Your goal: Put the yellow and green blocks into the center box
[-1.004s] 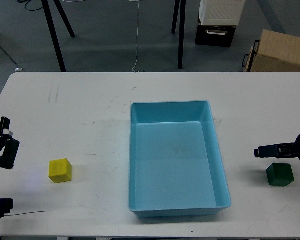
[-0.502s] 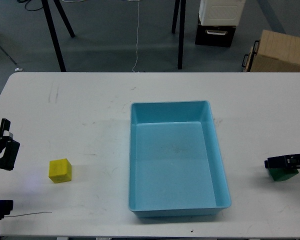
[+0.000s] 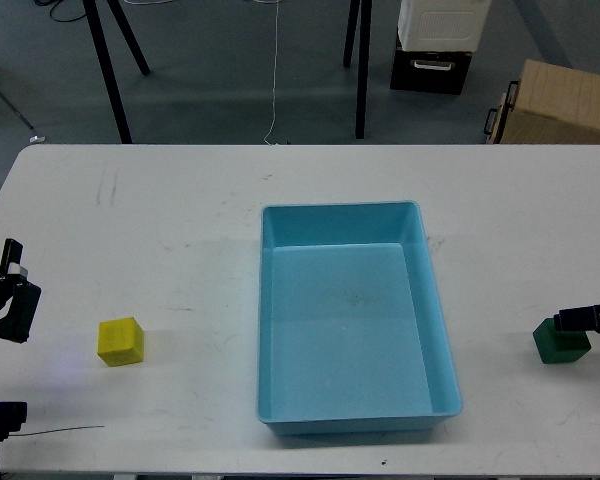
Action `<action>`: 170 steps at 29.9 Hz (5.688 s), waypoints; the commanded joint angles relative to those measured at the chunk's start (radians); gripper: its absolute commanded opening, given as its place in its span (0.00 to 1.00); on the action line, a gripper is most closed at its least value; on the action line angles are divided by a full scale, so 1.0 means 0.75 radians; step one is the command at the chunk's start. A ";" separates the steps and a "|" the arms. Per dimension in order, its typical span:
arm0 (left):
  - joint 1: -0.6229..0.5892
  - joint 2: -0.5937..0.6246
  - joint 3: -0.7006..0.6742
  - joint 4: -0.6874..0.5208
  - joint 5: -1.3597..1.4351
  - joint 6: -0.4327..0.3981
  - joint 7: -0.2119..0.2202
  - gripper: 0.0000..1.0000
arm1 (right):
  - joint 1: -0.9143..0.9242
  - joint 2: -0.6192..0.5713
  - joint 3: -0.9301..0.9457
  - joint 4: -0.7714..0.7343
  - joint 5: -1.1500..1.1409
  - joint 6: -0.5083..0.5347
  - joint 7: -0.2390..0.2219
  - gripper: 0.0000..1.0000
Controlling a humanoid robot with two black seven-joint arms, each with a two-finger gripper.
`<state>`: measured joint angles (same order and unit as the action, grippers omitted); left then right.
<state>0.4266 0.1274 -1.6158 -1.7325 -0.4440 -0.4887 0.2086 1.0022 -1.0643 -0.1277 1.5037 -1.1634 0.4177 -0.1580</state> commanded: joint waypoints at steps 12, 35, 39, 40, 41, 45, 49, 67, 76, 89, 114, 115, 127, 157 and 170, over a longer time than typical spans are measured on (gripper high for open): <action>-0.002 0.000 0.003 0.013 0.005 0.000 0.002 1.00 | -0.078 0.079 0.003 -0.013 -0.009 -0.062 -0.016 0.56; 0.000 -0.029 0.005 0.013 0.040 0.000 0.000 1.00 | 0.208 -0.091 0.412 0.306 0.731 -0.199 -0.008 0.00; 0.000 -0.031 0.003 0.013 0.046 0.000 0.000 1.00 | 0.279 0.038 0.347 0.304 0.782 -0.199 -0.008 0.00; 0.000 -0.033 0.003 0.013 0.052 0.000 0.000 1.00 | 0.298 0.077 0.294 0.302 0.752 -0.199 -0.008 0.00; 0.000 -0.035 0.003 0.013 0.058 0.000 -0.002 1.00 | 0.330 0.114 0.230 0.302 0.713 -0.207 -0.008 0.00; 0.000 -0.049 0.003 0.013 0.068 0.000 -0.002 1.00 | 0.522 0.326 -0.027 0.268 0.657 -0.234 -0.008 0.00; -0.002 -0.064 0.003 0.013 0.083 0.000 -0.002 1.00 | 0.696 0.588 -0.295 0.180 0.649 -0.293 -0.008 0.00; 0.000 -0.059 0.003 0.019 0.085 0.000 0.000 1.00 | 0.701 1.096 -0.552 -0.115 0.365 -0.328 -0.025 0.65; 0.002 -0.057 0.003 0.021 0.085 0.000 0.000 1.00 | 0.707 1.086 -0.554 -0.103 0.418 -0.363 -0.025 0.72; 0.002 -0.055 0.003 0.021 0.085 0.000 0.000 1.00 | 0.869 0.822 -0.343 -0.131 0.592 -0.348 -0.014 0.81; -0.064 -0.045 0.005 0.064 0.085 0.000 0.010 1.00 | 0.047 0.552 1.115 -0.706 1.759 0.095 0.127 0.83; -0.066 -0.045 0.005 0.066 0.085 0.000 0.010 1.00 | 0.022 0.552 1.137 -0.704 1.804 0.095 0.129 0.83; -0.082 -0.045 0.005 0.068 0.085 0.000 0.006 1.00 | -0.697 0.548 1.771 -0.559 2.034 0.095 0.188 0.86; -0.045 -0.053 -0.001 0.054 0.087 0.000 -0.008 1.00 | -1.895 0.989 2.422 0.100 2.063 0.095 0.190 0.91; -0.137 -0.041 -0.014 0.097 0.075 0.000 -0.010 1.00 | -1.940 1.002 2.420 0.108 2.058 0.095 0.190 0.91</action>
<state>0.3484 0.0959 -1.6300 -1.6661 -0.3865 -0.4887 0.2024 -0.4481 -0.3021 1.6905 1.5814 0.3830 0.4887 -0.0148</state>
